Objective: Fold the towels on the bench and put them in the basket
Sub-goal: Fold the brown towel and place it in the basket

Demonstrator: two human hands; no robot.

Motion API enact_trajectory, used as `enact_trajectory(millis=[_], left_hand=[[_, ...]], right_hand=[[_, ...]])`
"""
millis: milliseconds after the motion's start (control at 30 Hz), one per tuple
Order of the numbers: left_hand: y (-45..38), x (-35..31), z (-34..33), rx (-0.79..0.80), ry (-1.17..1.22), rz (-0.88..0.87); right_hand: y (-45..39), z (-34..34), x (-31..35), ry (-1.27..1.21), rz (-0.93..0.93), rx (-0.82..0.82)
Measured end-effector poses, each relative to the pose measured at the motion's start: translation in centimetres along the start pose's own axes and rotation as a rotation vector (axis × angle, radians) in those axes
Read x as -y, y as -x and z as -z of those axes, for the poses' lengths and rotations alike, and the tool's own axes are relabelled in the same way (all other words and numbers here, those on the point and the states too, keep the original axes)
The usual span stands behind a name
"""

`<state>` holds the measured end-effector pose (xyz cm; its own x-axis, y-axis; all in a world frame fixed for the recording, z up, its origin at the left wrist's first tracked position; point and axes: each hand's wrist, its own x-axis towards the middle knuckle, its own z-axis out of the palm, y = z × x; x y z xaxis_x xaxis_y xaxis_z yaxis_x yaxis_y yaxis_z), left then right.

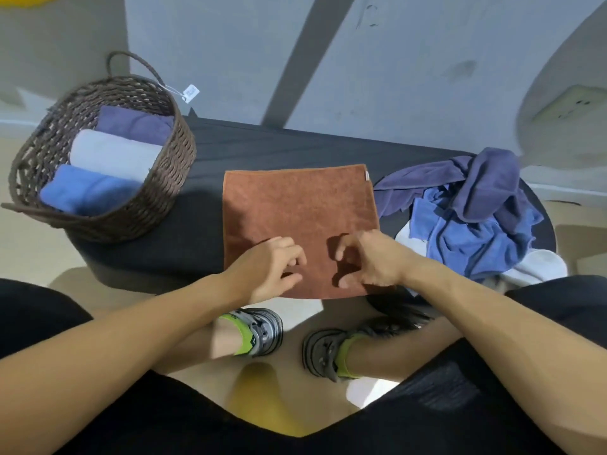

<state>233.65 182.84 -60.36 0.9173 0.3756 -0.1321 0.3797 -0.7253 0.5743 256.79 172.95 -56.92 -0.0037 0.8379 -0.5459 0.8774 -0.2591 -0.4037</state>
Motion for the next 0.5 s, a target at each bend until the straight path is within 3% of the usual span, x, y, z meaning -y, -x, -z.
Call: enact_trajectory(millis=[67,133,300,400,500], left_hand=[[0.2,-0.2,-1.2,0.081,-0.033,0.007],[0.3,0.0,-1.4,0.130,-0.067,0.028],[0.1,-0.2,-1.0,0.290,-0.097,0.084],[0.2,-0.5,-1.5,0.287,-0.179,0.071],[0.3,-0.5,-2.0,0.209,-0.215,0.081]], right_hand=[[-0.3,-1.5,1.3,-0.030,0.152,0.060],[-0.9,-3.1,1.8,0.119,0.241,0.086],[-1.1,-4.1,0.9,0.336,0.405,-0.031],[-1.2,-3.6,0.8,0.223,0.426,-0.072],[-1.9,-2.3,0.7,-0.047,0.318,-0.129]])
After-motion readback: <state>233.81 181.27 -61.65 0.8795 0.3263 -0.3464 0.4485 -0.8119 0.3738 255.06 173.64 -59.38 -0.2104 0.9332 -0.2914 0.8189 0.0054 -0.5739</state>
